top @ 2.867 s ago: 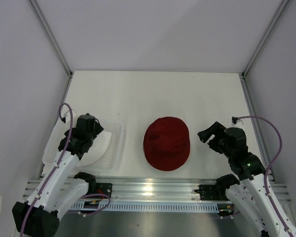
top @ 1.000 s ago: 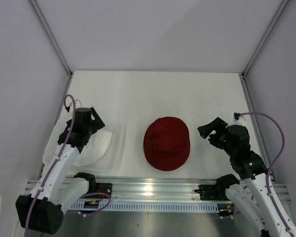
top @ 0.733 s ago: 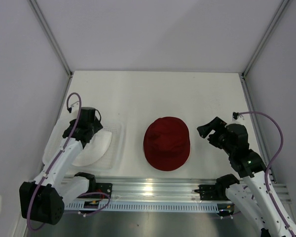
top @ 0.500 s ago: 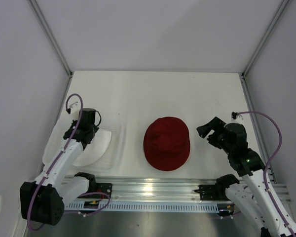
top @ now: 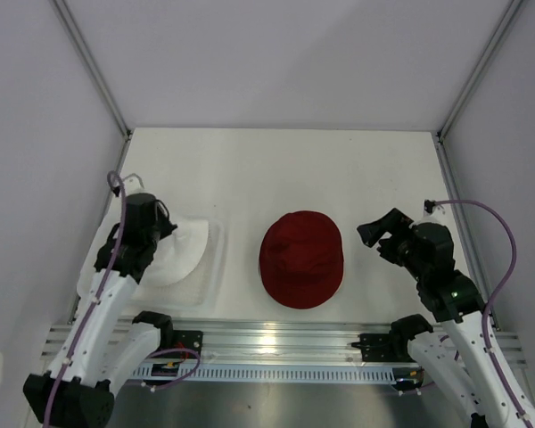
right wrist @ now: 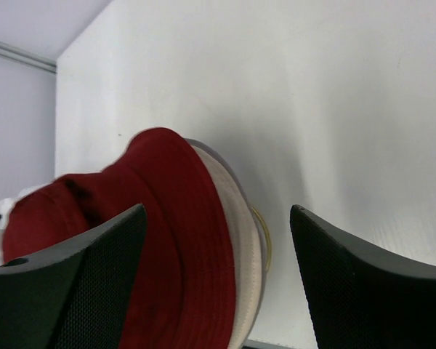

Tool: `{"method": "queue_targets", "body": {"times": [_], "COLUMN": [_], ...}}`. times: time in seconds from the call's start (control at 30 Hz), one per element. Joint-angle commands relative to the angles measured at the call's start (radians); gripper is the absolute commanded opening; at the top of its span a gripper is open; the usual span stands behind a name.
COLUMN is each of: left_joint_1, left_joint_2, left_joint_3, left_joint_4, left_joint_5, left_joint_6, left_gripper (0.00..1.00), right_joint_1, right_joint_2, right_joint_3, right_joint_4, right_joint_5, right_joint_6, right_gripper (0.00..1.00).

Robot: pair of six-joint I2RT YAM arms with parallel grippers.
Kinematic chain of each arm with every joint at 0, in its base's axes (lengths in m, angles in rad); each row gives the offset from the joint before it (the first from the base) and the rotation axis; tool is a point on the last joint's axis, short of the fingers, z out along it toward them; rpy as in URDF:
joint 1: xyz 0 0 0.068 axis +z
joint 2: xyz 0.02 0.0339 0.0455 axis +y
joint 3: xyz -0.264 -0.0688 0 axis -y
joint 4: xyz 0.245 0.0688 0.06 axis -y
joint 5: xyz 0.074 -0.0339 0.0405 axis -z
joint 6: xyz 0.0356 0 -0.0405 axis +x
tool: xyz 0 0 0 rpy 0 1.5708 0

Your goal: Stack the hats

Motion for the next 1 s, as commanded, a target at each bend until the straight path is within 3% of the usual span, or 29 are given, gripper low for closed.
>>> {"method": "queue_targets", "body": {"times": [0.0,0.17,0.27,0.5,0.77,0.97], "left_joint_1": [0.007,-0.016,-0.094,-0.389,-0.558,-0.674], "left_joint_2": [-0.092,-0.13,-0.149,-0.037,0.113,0.228], "left_joint_3": [0.18,0.312,0.329,0.445,0.551,0.629], "left_joint_4": [-0.05,-0.112,-0.022,0.078,0.186,0.18], "left_joint_5": [0.242,0.5,0.619,0.604,0.596,0.536], "left_joint_6": [0.102,0.11,0.055,0.044,0.024,0.033], "left_gripper": [0.01,0.01,0.01,0.01,0.01,0.01], "right_joint_1": [-0.002,-0.003,-0.005,0.0,0.027,0.035], "right_joint_2": [-0.002,0.015,0.027,0.066,-0.005,-0.016], "right_joint_3": [0.107,0.187,0.235,0.284,0.215,0.141], "right_joint_4": [0.044,0.113,0.167,0.3,0.386,0.443], "right_joint_5": [-0.019,-0.105,-0.144,-0.335,-0.374,-0.457], "right_joint_6": [-0.037,-0.017,0.017,0.139,0.296,0.38], "right_gripper": [0.84,0.85,0.85,0.88,0.91,0.92]}}
